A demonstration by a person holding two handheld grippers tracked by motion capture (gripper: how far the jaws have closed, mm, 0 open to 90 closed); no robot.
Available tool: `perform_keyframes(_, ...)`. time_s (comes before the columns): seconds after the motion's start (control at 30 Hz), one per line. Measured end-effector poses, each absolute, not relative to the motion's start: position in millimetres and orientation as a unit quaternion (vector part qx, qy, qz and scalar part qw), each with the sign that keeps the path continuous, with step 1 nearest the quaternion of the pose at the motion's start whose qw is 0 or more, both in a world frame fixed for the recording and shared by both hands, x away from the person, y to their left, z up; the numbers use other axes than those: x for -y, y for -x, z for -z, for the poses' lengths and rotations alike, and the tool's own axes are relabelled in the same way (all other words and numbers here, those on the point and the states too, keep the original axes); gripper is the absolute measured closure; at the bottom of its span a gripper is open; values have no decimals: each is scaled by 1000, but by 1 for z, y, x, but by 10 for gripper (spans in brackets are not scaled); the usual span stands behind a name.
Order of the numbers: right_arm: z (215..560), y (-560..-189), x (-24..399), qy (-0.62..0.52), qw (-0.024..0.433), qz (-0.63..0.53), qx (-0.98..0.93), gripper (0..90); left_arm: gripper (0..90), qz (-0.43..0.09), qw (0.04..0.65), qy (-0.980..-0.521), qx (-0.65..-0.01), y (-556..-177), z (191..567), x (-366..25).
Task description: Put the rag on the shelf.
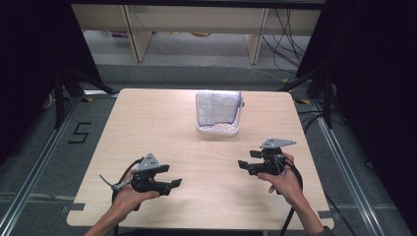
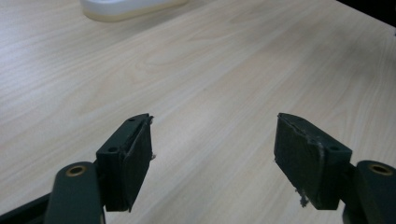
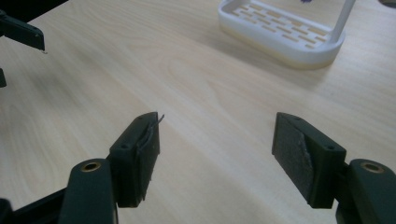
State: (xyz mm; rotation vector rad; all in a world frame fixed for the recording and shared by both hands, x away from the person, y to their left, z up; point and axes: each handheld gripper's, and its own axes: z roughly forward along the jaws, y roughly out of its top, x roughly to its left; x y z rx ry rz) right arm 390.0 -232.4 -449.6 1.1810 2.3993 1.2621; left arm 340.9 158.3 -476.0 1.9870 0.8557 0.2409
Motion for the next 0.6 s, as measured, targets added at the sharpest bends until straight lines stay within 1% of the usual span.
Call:
perform_keyframes(0.03, 452, -386, 230, -400, 84, -434, -802, 329, 273, -98, 463, -809, -348, -339, 477, -158)
perform_keyframes(0.07, 453, -385, 232, -389, 92, -433, -808, 329, 272, -97, 464, -809, -346, -335, 479, -158)
perform_keyframes(0.33, 465, -357, 229, -391, 77, -423, -814, 319, 255, -94, 460, -815, -339, -313, 492, -162)
perform_keyframes(0.4, 470, -352, 230, -388, 68, -424, -815, 314, 253, -94, 462, -811, -347, -309, 494, -163)
perform_keyframes(0.47, 473, -347, 230, -393, 77, -418, -815, 311, 249, -97, 463, -808, -351, -308, 496, -165)
perform_keyframes(0.5, 475, -343, 229, -399, 60, -420, -813, 311, 248, -103, 457, -812, -348, -307, 497, -167)
perform_keyframes(0.6, 479, -337, 231, -393, 61, -420, -816, 312, 242, -110, 450, -812, -355, -304, 502, -167)
